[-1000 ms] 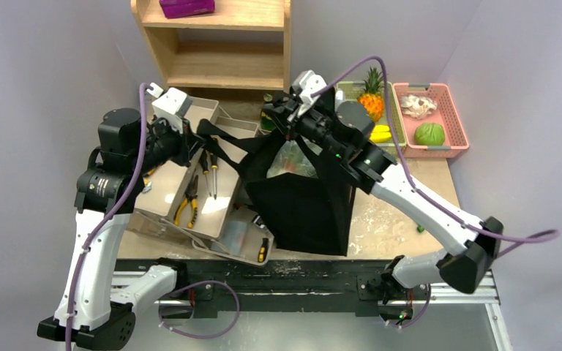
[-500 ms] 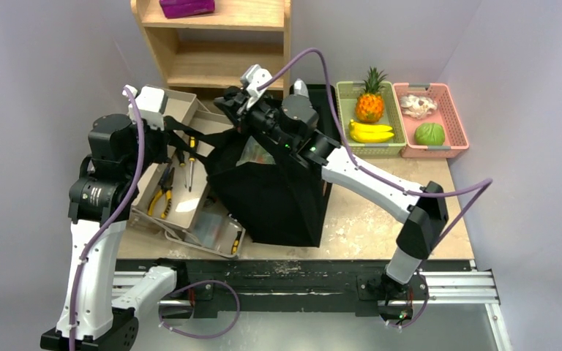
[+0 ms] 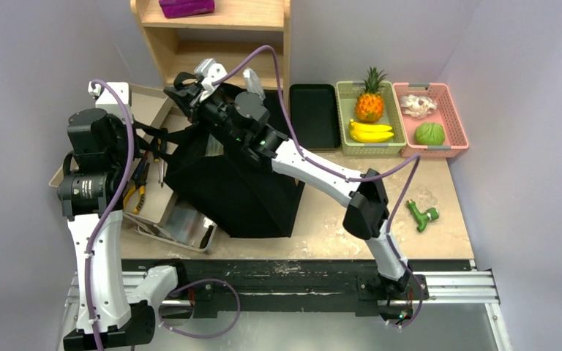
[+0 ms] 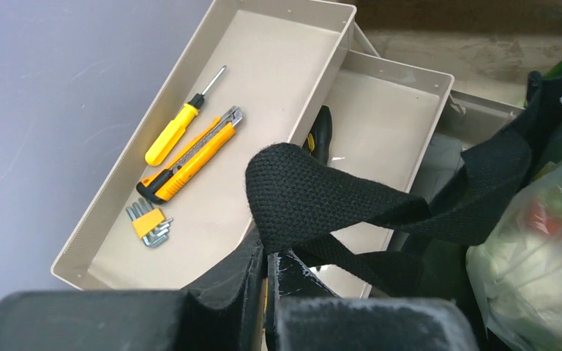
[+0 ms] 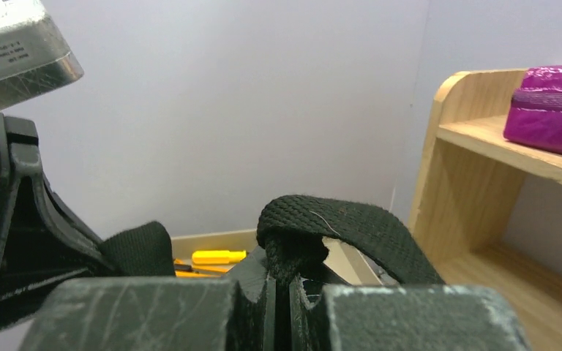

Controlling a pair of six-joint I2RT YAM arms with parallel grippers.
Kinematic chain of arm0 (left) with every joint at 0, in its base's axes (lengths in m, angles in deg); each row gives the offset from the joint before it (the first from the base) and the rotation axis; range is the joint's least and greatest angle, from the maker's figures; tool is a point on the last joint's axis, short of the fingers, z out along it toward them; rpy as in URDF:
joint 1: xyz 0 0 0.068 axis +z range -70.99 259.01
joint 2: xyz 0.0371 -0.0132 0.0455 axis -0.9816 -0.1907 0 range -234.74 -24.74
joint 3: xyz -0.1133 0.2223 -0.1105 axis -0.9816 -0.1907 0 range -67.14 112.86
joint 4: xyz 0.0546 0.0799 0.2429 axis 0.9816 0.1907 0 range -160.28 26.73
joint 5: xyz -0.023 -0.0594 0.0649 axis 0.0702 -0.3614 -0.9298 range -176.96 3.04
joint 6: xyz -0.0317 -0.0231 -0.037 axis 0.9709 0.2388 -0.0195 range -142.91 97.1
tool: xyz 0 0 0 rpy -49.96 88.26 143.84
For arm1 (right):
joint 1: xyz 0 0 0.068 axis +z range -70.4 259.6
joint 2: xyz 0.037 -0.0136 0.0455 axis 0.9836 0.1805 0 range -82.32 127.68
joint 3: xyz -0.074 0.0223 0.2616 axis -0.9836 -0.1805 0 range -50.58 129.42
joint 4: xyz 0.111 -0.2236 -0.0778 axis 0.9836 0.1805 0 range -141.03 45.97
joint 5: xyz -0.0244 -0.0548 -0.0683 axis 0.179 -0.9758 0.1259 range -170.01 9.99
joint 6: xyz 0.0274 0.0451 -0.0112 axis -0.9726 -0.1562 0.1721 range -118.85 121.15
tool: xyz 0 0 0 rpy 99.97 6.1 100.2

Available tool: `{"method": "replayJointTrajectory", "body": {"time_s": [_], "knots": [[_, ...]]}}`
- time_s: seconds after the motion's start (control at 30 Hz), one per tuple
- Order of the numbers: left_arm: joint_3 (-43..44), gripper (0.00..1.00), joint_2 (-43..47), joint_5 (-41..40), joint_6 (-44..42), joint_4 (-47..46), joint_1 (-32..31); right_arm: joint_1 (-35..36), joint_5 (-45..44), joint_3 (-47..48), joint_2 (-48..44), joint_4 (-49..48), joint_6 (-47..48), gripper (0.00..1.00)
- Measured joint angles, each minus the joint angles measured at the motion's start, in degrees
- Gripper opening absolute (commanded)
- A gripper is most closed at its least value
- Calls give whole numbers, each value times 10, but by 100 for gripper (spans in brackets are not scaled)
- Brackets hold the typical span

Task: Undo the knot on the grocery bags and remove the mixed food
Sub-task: Place the takeout bag at the center of the board.

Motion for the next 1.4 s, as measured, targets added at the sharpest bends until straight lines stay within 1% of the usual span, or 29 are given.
{"method": "replayJointTrajectory", "body": {"time_s": [0.13,0.3,0.4,0.47,0.57,0.67,0.73,0.9,0.97,1.1,1.2,1.27,1.3,1.33,1.37,1.4], "knots": [[9,0,-4,27,4,9,17,5,-14,59,42,-8,2,0],[10,0,-3,49,4,7,23,5,-29,168,101,-12,12,0],[25,0,-3,92,6,6,26,5,-35,172,104,-21,18,0],[39,0,-3,144,12,4,28,5,-37,127,77,-26,27,0],[62,0,-6,257,41,-7,30,0,-35,13,-3,-21,45,0],[76,0,-20,358,92,-31,28,-18,-25,-99,-113,14,60,0],[82,0,-38,402,117,-54,15,-43,-24,-158,-187,42,64,0],[73,0,-61,457,133,-121,-70,-128,-28,-298,-374,149,66,0],[59,0,-53,476,135,-134,-84,-140,-26,-351,-442,200,66,0],[2,0,-17,508,116,-106,-87,-134,7,-454,-568,310,66,0],[-57,0,26,513,72,-79,-87,-135,34,-527,-659,372,78,0],[-90,0,52,510,26,-42,-87,-135,37,-583,-720,419,90,0],[-101,0,61,504,3,-19,-87,-135,37,-596,-734,435,94,0],[-107,4,69,498,-17,2,-87,-135,37,-610,-751,455,98,0],[-111,11,75,489,-35,21,-87,-135,36,-614,-758,470,101,0],[-111,21,77,484,-49,34,-87,-136,36,-614,-757,479,103,0]]}}
